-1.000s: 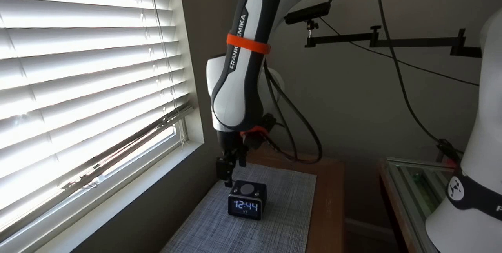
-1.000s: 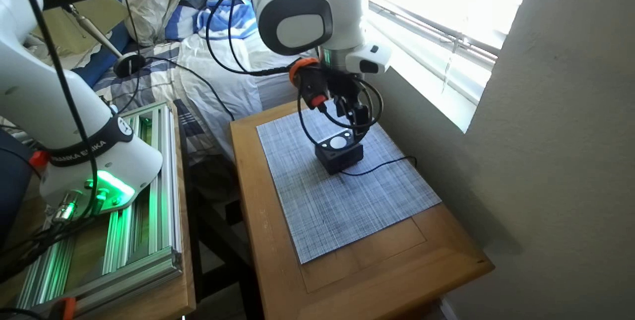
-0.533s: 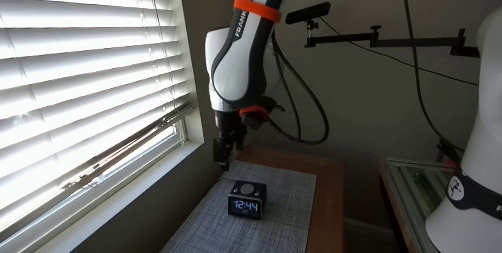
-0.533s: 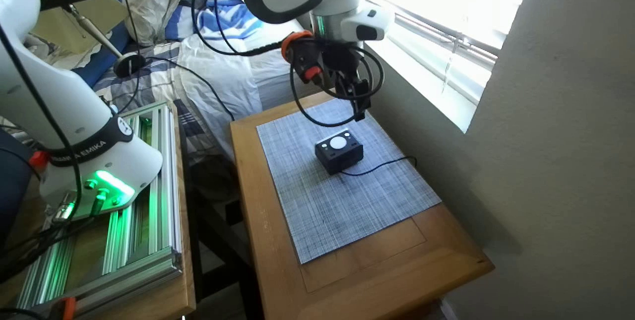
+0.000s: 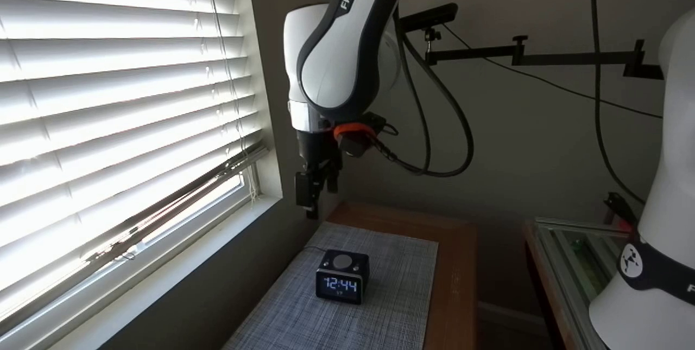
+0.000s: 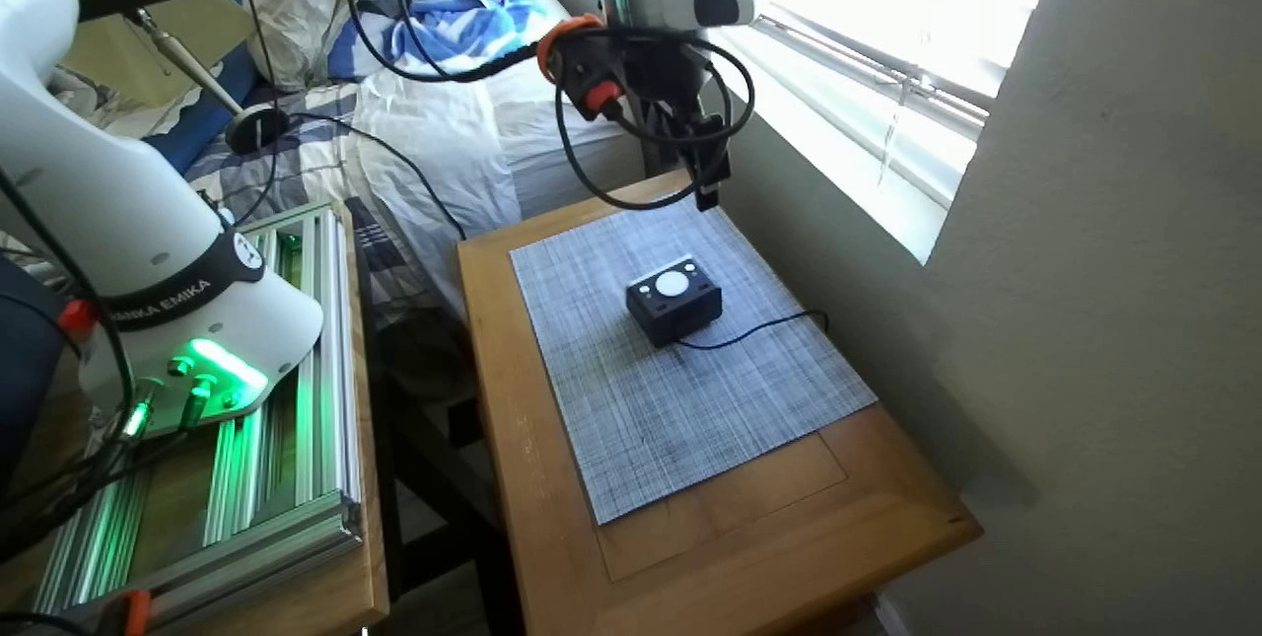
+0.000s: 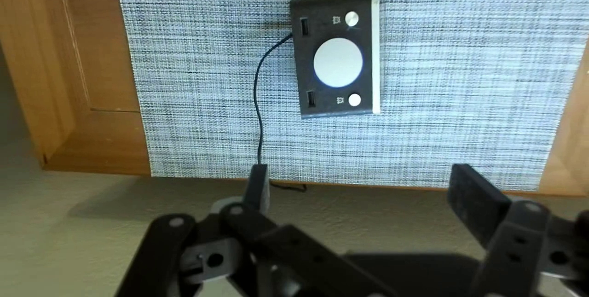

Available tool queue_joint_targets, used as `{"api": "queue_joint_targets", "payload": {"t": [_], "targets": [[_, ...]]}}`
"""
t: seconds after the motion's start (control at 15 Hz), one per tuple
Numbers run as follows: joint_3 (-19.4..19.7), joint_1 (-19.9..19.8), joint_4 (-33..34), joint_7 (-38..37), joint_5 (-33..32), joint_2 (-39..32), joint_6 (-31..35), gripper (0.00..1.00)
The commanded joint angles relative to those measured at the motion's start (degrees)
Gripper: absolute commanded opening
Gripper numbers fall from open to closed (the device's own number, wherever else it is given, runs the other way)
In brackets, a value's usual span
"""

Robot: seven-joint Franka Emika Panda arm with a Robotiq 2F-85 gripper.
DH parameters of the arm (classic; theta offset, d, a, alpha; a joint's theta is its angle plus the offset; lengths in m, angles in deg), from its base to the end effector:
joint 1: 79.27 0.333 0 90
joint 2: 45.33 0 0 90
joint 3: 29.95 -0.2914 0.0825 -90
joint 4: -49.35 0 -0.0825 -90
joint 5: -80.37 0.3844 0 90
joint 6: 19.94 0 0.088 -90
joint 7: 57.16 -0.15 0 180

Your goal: Pick up the black digital clock and turn it ninety degrees to the left

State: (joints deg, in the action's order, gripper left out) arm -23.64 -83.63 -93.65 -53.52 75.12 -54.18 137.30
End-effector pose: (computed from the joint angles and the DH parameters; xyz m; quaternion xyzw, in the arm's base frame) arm 0.4739 -0.0893 0.1675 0.9983 -0.0188 0.0432 0.0338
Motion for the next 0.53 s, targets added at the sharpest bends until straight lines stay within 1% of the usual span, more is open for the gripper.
{"api": "queue_joint_targets", "payload": {"t": [0.0, 0.47], "targets": [[-0.2, -0.2, -0.2, -0.1, -0.3, 0.6, -0.3, 1.00], [-0.2, -0.2, -0.8, -0.2, -0.6, 1.5, -0.4, 1.00]]}}
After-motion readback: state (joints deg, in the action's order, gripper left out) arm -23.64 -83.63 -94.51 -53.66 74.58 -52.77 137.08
